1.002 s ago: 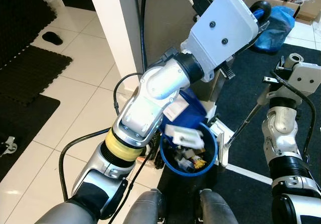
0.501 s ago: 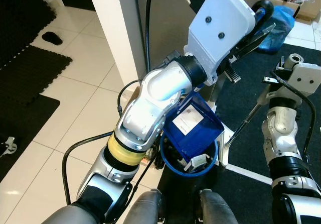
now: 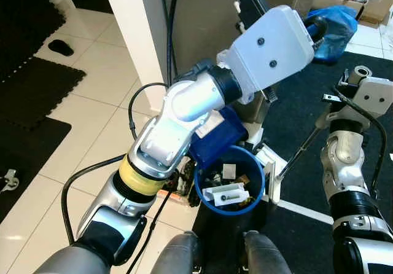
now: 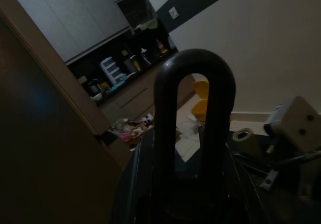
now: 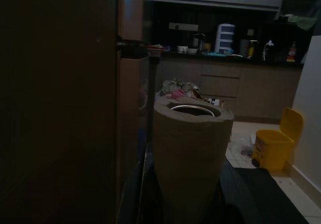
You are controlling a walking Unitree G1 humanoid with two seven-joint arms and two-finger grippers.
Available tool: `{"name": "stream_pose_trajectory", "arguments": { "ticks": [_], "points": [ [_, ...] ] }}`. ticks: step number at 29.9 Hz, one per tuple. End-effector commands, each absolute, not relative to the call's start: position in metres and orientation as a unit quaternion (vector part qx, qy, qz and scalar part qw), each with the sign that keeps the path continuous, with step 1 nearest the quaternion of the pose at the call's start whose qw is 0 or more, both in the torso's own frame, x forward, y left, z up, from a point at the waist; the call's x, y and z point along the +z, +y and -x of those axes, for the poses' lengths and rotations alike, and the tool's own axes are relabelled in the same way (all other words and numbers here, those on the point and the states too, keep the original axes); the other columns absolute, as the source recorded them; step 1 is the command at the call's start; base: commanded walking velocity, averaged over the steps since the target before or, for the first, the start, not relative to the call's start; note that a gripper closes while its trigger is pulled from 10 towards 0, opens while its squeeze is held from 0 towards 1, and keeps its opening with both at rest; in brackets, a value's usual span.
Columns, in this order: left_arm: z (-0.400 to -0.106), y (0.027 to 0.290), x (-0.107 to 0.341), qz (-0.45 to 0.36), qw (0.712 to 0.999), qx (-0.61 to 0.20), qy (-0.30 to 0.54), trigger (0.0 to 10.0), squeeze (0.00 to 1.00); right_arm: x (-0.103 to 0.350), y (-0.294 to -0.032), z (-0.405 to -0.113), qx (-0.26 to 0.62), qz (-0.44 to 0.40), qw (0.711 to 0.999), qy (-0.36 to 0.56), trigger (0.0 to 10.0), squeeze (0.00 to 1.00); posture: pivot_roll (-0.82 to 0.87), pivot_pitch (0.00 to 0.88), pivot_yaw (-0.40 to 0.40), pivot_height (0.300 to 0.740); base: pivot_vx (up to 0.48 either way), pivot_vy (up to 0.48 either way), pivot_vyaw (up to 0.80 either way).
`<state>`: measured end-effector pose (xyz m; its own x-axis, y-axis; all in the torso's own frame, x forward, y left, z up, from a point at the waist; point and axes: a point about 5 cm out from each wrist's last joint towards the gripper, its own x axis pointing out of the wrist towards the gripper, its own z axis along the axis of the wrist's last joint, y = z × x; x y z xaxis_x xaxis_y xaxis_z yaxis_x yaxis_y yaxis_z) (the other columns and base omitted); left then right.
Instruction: Sweep floor
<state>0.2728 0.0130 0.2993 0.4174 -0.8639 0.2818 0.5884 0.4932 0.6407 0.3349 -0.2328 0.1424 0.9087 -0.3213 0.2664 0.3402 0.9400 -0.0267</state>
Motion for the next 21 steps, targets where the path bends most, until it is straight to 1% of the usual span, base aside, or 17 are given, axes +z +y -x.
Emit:
{"name": "stream_pose_trajectory", "arguments": {
  "ticks": [1, 2, 3, 4, 6, 8, 11, 12, 13, 15, 18, 19, 20, 21],
  "points": [
    [-0.2665, 0.0103, 0.3000, -0.247, 0.796, -0.455, -0.315, 10.0, 0.00, 0.1478, -0.2326, -0.3354, -0.171, 0.032, 0.973, -0.149, 10.0, 0.00, -0.01, 0.106, 0.029, 0.740, 0.000, 0.000, 0.00],
    [-0.2657, 0.0088, 0.2990, -0.252, 0.791, -0.458, -0.317, 10.0, 0.00, 0.1479, -0.2328, -0.3353, -0.171, 0.032, 0.973, -0.149, 10.0, 0.00, -0.01, 0.106, 0.029, 0.740, 0.000, 0.000, 0.00],
    [-0.2671, 0.0087, 0.3046, -0.208, 0.807, -0.458, -0.309, 10.0, 0.00, 0.1477, -0.2331, -0.3350, -0.172, 0.032, 0.973, -0.149, 10.0, 0.00, -0.02, 0.108, 0.030, 0.740, 0.000, 0.000, 0.00],
    [-0.2671, 0.0087, 0.3046, -0.208, 0.807, -0.458, -0.309, 10.0, 0.00, 0.1477, -0.2331, -0.3350, -0.172, 0.032, 0.973, -0.149, 10.0, 0.00, -0.02, 0.108, 0.030, 0.740, 0.000, 0.000, 0.00],
    [-0.2677, 0.0084, 0.3030, -0.236, 0.797, -0.458, -0.317, 10.0, 0.00, 0.1472, -0.2336, -0.3344, -0.174, 0.032, 0.973, -0.148, 10.0, 0.00, -0.02, 0.108, 0.031, 0.740, 0.000, 0.000, 0.00],
    [-0.2691, 0.0087, 0.3035, -0.226, 0.802, -0.456, -0.314, 10.0, 0.00, 0.1468, -0.2337, -0.3340, -0.174, 0.032, 0.973, -0.148, 10.0, 0.00, -0.02, 0.109, 0.031, 0.740, 0.000, 0.000, 0.00],
    [-0.2683, 0.0070, 0.3024, -0.237, 0.795, -0.460, -0.317, 10.0, 0.00, 0.1469, -0.2340, -0.3341, -0.174, 0.032, 0.973, -0.148, 10.0, 0.00, -0.01, 0.107, 0.031, 0.740, 0.000, 0.000, 0.00],
    [-0.2680, 0.0071, 0.3073, -0.195, 0.807, -0.465, -0.308, 10.0, 0.00, 0.1469, -0.2338, -0.3341, -0.175, 0.032, 0.973, -0.148, 10.0, 0.00, -0.02, 0.109, 0.033, 0.740, 0.000, 0.000, 0.00],
    [-0.2685, 0.0069, 0.3078, -0.210, 0.804, -0.460, -0.313, 10.0, 0.00, 0.1469, -0.2340, -0.3341, -0.175, 0.031, 0.973, -0.148, 10.0, 0.00, -0.02, 0.107, 0.032, 0.740, 0.000, 0.000, 0.00],
    [-0.2715, 0.0068, 0.3017, -0.287, 0.784, -0.441, -0.329, 10.0, 0.00, 0.1468, -0.2340, -0.3341, -0.175, 0.031, 0.973, -0.148, 10.0, 0.00, -0.01, 0.106, 0.031, 0.740, 0.000, 0.000, 0.00],
    [-0.2708, 0.0080, 0.3061, -0.197, 0.810, -0.462, -0.303, 10.0, 0.00, 0.1467, -0.2334, -0.3341, -0.174, 0.031, 0.973, -0.148, 10.0, 0.00, -0.02, 0.106, 0.032, 0.740, 0.000, 0.000, 0.00],
    [-0.2711, 0.0085, 0.3061, -0.208, 0.808, -0.458, -0.306, 10.0, 0.00, 0.1468, -0.2335, -0.3341, -0.174, 0.031, 0.973, -0.148, 10.0, 0.00, -0.01, 0.105, 0.031, 0.740, 0.000, 0.000, 0.00],
    [-0.2720, 0.0087, 0.3038, -0.247, 0.799, -0.448, -0.316, 10.0, 0.00, 0.1468, -0.2337, -0.3340, -0.175, 0.031, 0.973, -0.148, 10.0, 0.00, -0.01, 0.105, 0.031, 0.740, 0.000, 0.000, 0.00],
    [-0.2726, 0.0090, 0.3012, -0.262, 0.794, -0.448, -0.317, 10.0, 0.00, 0.1469, -0.2337, -0.3340, -0.175, 0.031, 0.973, -0.148, 10.0, 0.00, -0.02, 0.107, 0.032, 0.740, 0.000, 0.000, 0.00]
  ]
}}
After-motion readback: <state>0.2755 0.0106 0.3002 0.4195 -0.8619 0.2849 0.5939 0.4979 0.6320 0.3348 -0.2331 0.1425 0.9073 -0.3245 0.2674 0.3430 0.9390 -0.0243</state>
